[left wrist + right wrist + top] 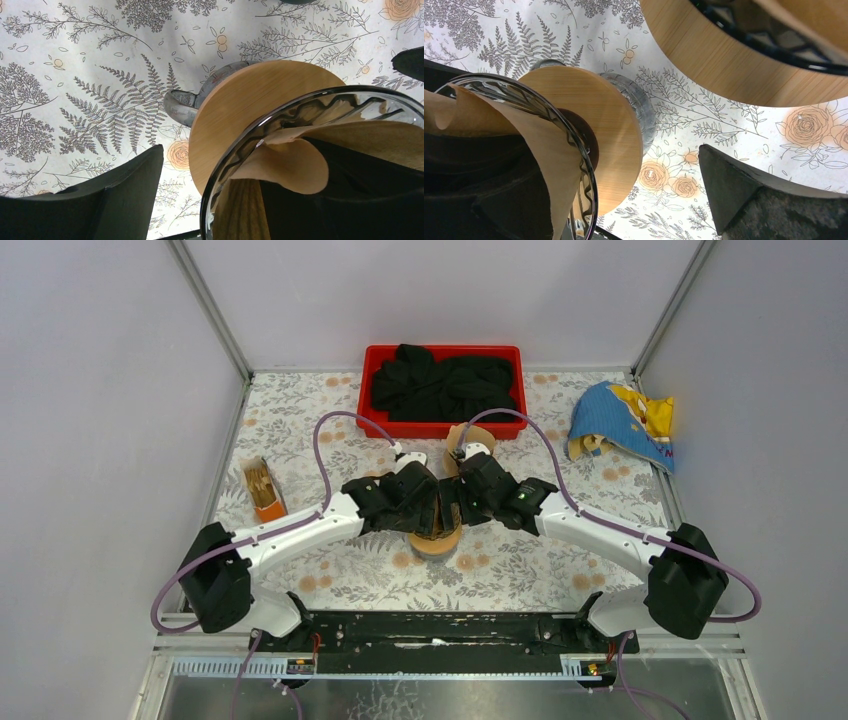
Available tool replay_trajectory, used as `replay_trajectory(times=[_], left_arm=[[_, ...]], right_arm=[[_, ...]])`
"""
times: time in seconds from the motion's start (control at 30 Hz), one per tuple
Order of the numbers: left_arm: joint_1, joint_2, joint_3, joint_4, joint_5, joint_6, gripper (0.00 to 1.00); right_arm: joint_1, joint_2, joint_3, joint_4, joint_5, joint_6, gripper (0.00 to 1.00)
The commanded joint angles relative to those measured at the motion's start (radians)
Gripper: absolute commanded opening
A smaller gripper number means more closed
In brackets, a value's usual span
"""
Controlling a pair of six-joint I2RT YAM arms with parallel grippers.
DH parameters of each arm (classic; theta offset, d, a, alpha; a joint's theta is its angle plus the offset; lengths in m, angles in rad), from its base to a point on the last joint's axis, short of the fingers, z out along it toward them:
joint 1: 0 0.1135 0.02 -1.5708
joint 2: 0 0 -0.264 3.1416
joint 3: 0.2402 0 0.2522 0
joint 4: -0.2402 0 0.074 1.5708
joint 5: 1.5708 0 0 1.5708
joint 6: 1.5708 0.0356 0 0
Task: Place the coffee filter in the dripper
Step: Place the coffee filter in the coffee dripper.
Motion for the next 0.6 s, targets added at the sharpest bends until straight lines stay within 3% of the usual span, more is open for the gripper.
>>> replay_trajectory(times=[0.0, 0.57], left_arm=[[-0.004, -0.009, 0.002, 0.007, 0.009, 0.022, 0.75], [0.002, -0.203, -0.030, 0.072, -0.028, -0.010, 0.78]], right_arm=[[0.005, 0.007, 0.035, 0.056, -0.049, 0.009, 0.99], [0.005, 0.000, 0.024, 0.013, 0.034, -0.003, 0.99]])
